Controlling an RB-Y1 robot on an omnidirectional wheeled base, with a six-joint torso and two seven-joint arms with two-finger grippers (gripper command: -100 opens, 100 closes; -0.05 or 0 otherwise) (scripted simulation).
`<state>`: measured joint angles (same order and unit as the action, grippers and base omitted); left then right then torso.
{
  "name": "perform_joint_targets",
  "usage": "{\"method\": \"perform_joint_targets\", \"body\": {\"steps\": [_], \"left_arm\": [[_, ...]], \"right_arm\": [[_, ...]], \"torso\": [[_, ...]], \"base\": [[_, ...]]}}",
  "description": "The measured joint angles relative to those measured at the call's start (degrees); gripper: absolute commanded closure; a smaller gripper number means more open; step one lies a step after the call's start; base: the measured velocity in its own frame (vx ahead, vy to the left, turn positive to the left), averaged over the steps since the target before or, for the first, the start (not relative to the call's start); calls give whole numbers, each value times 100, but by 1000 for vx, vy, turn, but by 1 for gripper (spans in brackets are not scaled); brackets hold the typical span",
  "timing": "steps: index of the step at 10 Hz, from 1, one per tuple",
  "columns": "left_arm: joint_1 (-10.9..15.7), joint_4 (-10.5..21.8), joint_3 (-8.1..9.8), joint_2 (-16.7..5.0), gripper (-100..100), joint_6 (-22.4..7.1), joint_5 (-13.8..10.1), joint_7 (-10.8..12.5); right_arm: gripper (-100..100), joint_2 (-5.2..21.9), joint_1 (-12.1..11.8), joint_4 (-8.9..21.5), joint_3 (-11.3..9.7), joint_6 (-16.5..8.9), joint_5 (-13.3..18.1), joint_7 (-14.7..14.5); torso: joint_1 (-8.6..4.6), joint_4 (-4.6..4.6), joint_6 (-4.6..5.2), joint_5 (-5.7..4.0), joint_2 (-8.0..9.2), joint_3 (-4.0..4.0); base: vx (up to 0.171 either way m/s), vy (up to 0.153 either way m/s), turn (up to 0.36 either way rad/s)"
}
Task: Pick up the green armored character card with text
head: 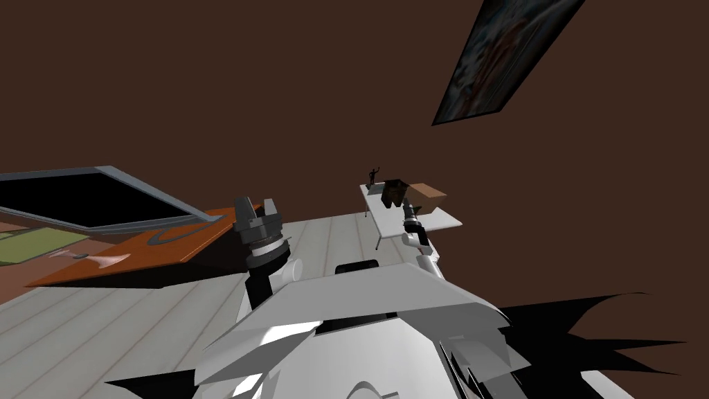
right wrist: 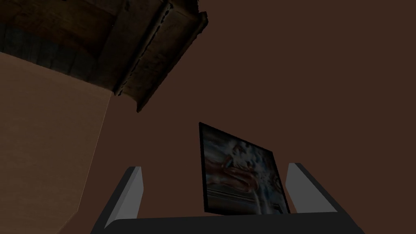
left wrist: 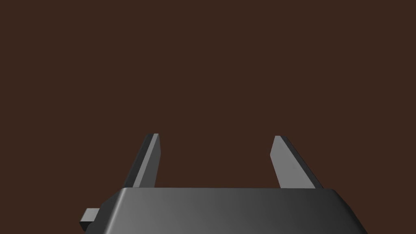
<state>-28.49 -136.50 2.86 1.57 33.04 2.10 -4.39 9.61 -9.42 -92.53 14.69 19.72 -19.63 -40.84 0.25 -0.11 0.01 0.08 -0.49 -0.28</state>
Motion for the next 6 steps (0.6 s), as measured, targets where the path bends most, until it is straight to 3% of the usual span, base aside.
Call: {"method": "perform_joint_targets", "body": {"steps": [6], "left_arm": [[1,0,0,0,0,0,0,0]], "right_arm": [[-100,63,265,806,378,97,-323,-914]], "torso": [[-6,0,-3,0,4,1]], "base": [[88,98,-96]]}}
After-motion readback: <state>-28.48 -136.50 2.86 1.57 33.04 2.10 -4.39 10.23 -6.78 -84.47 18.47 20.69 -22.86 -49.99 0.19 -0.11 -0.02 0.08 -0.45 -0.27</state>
